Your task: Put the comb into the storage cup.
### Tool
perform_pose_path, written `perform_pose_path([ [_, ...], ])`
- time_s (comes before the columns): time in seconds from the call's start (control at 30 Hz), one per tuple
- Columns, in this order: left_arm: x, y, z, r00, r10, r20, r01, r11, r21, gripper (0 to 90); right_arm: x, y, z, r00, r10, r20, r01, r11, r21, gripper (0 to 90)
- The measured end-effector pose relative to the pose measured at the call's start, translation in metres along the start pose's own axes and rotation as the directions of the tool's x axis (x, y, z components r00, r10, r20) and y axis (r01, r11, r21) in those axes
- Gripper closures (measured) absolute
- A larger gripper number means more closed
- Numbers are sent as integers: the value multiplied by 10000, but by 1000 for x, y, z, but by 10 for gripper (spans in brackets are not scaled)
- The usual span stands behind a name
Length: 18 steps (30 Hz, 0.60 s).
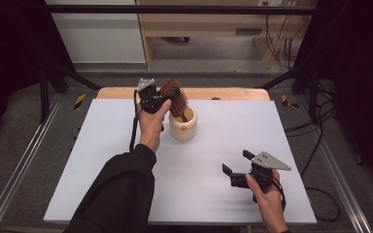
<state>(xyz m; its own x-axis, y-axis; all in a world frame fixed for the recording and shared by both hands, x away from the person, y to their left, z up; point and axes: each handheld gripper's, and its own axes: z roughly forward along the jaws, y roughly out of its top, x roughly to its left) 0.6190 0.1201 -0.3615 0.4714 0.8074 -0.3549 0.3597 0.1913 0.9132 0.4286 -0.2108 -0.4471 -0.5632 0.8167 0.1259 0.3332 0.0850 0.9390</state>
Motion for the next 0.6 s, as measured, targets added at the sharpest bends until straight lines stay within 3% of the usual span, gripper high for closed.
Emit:
perform_pose_path([
  [0.6, 3, 0, -1, 10000, -75, 10, 75, 10000, -3, 488, 0, 0, 0, 10000, -10, 26, 10, 10000, 25, 46],
])
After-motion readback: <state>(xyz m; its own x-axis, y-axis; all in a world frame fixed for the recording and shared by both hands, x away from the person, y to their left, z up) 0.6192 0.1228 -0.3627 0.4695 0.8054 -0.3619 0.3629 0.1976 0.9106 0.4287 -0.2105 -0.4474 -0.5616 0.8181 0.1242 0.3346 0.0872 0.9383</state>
